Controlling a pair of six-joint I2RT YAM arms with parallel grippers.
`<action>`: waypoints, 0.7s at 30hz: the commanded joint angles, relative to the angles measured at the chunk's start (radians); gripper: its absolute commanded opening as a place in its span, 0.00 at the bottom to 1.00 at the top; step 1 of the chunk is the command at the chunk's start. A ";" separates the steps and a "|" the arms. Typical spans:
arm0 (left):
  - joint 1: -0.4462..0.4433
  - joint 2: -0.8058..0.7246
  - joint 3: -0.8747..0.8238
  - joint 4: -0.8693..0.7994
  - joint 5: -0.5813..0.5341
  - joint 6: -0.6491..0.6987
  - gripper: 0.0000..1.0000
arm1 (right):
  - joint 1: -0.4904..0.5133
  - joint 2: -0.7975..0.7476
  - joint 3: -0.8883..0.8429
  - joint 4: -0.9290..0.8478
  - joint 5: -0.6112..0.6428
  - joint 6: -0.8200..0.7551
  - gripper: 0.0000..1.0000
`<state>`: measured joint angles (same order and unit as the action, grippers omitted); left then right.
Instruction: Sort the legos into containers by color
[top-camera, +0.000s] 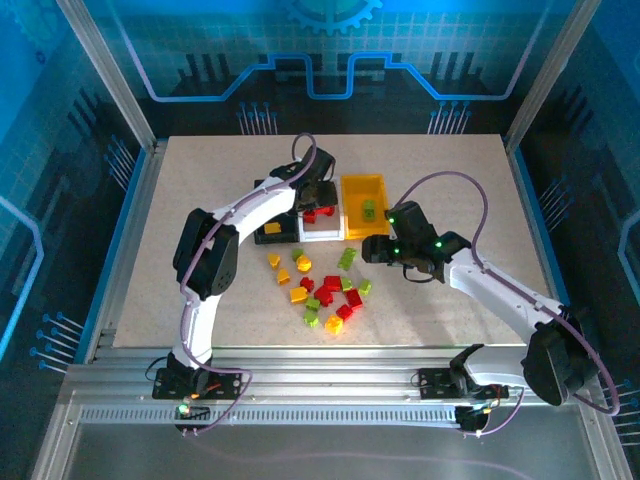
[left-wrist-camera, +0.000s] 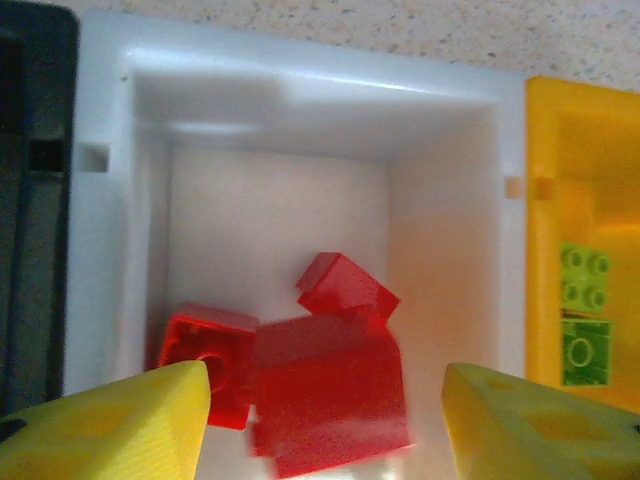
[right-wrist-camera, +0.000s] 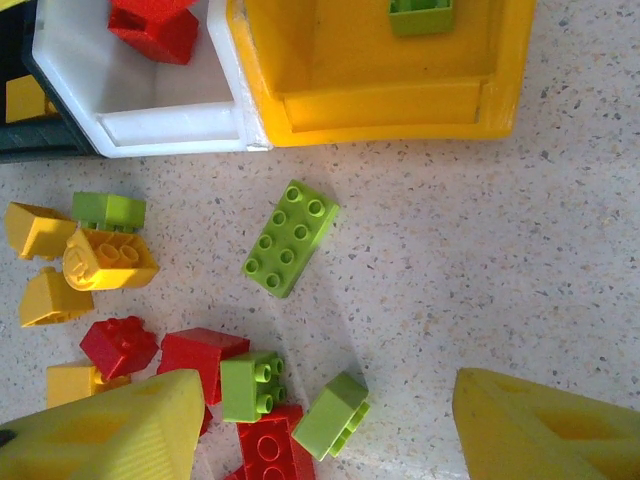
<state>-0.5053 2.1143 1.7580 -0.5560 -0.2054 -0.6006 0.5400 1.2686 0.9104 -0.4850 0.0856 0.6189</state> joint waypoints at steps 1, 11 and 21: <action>-0.008 -0.051 0.031 -0.030 0.005 0.009 0.70 | -0.012 -0.019 -0.002 0.001 -0.001 0.016 0.69; -0.048 -0.385 -0.229 0.024 0.111 -0.007 0.96 | -0.014 -0.009 0.010 0.005 -0.018 0.007 0.72; -0.102 -0.764 -0.780 0.070 0.138 -0.090 0.93 | -0.012 0.004 -0.025 0.029 -0.046 0.005 0.72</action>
<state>-0.6109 1.3895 1.0897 -0.4793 -0.0883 -0.6388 0.5354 1.2690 0.9035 -0.4744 0.0578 0.6212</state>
